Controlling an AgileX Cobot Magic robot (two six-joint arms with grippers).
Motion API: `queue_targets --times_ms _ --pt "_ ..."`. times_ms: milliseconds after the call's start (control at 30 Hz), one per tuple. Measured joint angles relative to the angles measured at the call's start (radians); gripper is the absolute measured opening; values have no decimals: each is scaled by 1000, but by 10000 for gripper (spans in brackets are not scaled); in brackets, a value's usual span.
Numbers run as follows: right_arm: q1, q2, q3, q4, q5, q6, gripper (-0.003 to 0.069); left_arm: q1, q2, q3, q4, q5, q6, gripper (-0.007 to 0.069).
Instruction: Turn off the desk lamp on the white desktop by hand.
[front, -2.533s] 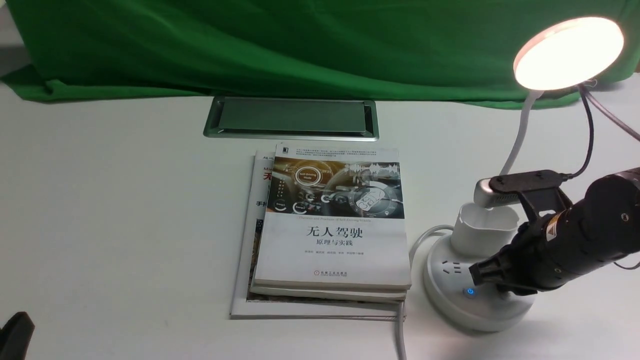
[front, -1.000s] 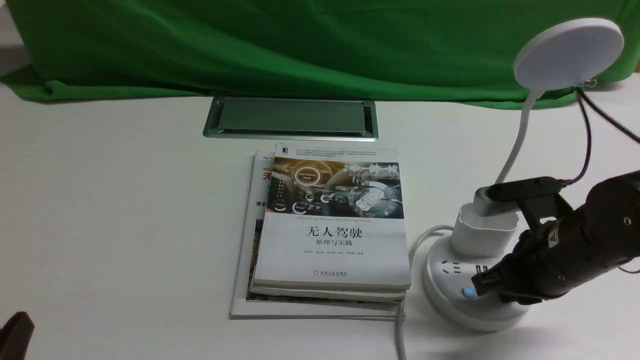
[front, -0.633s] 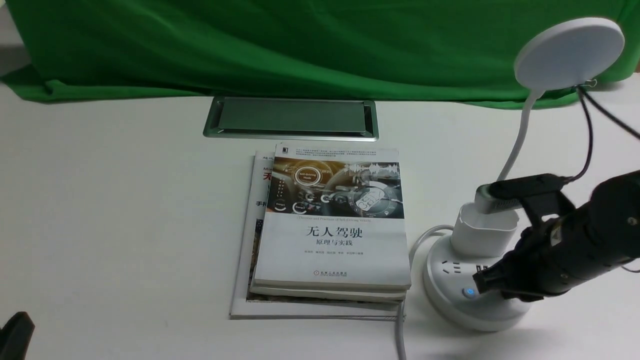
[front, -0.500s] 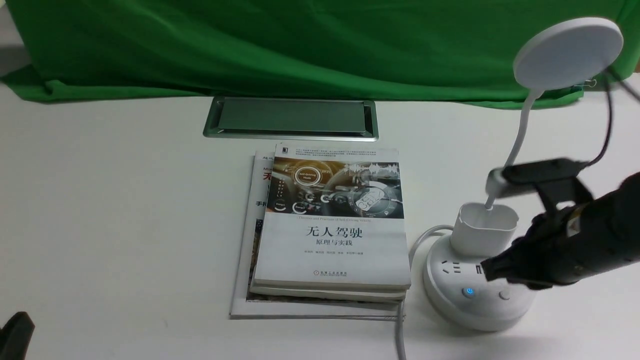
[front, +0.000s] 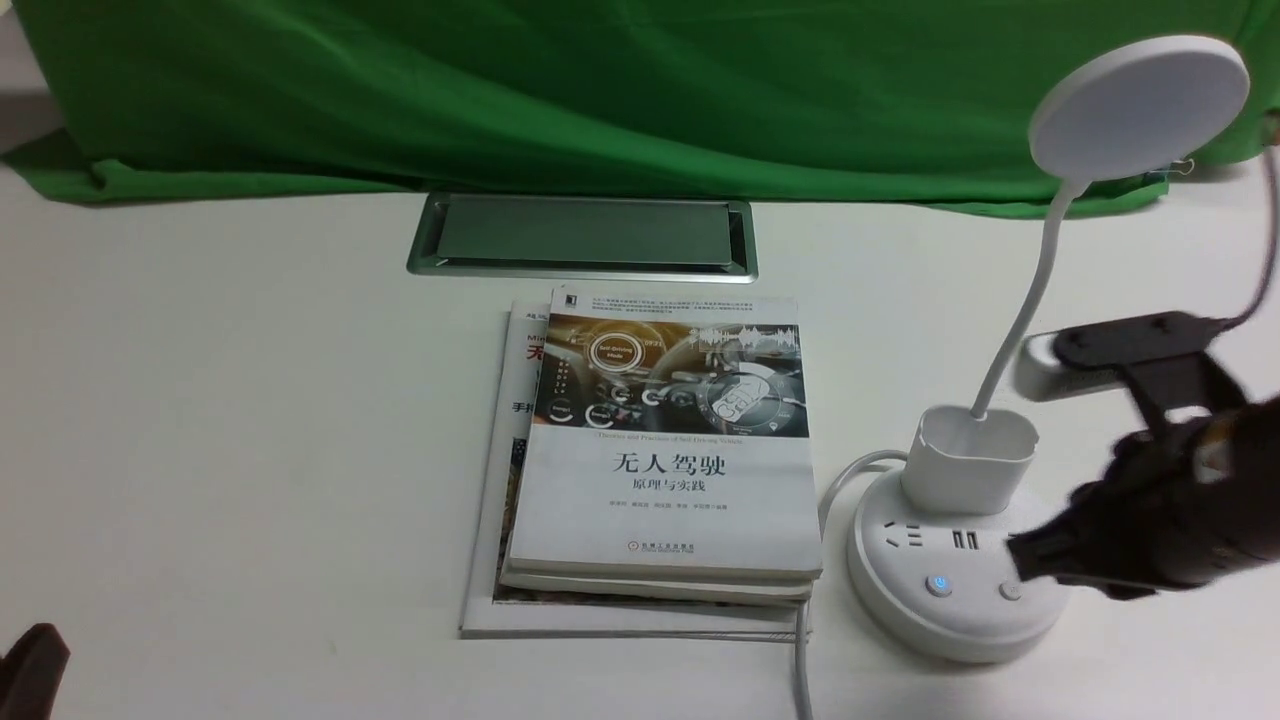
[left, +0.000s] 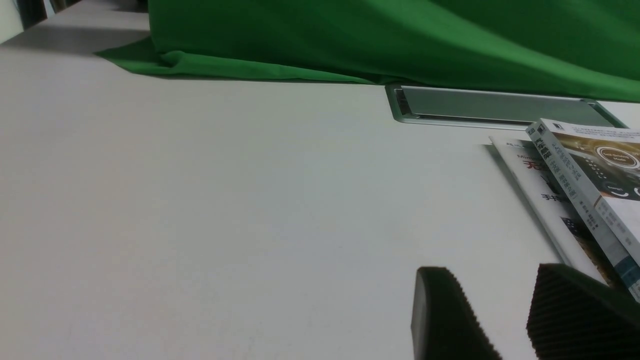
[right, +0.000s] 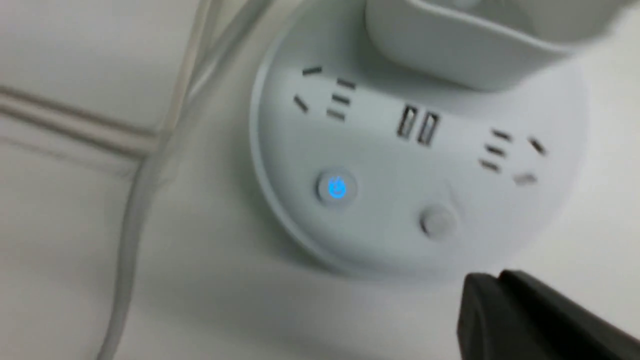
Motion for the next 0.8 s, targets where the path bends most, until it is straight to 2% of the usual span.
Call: queue_targets --times_ms 100,367,733,800 --pt "0 -173 62 0 36 -2 29 0 0 0 0 0 0 240" --pt "0 -449 122 0 98 20 29 0 0 0 0 0 -1 240" --pt "0 -688 131 -9 28 20 31 0 0 0 0 0 -1 240" --pt "-33 -759 180 -16 -7 11 34 0 0 0 1 0 -1 240"
